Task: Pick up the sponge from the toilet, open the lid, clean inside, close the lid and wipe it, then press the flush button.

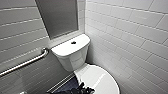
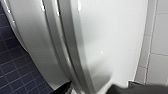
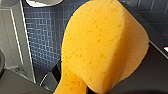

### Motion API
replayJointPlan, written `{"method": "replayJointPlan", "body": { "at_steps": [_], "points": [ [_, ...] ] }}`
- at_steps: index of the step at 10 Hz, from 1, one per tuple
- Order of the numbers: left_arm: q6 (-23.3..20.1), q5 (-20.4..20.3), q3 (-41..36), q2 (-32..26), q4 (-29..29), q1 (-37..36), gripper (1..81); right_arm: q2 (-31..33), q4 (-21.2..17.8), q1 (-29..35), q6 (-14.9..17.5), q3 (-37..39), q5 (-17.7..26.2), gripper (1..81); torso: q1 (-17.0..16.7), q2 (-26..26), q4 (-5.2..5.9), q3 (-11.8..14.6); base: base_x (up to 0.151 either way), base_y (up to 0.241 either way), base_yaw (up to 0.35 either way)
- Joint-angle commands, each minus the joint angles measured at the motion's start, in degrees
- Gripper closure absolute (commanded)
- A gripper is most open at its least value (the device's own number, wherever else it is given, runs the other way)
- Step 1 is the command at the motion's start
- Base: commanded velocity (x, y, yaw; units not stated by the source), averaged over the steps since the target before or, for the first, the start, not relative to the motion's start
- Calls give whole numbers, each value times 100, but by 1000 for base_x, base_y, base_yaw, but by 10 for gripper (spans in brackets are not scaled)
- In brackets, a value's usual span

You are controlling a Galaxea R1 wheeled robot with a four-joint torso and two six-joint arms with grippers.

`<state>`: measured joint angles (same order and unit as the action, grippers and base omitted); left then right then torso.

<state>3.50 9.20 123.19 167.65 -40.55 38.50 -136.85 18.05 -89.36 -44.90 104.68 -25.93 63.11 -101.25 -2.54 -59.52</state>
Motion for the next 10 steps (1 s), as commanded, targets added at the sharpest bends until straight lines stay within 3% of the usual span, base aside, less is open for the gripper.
{"method": "replayJointPlan", "body": {
  "at_steps": [1,10],
  "points": [
    [10,319,-224,103,-173,-751,10,182,163,27,7,-72,229,811,0,0,0,0,0,0,0],
    [2,301,-392,59,-217,-716,10,120,163,45,-1,-28,229,811,0,0,0,-2,0,0,0]
  ]
}}
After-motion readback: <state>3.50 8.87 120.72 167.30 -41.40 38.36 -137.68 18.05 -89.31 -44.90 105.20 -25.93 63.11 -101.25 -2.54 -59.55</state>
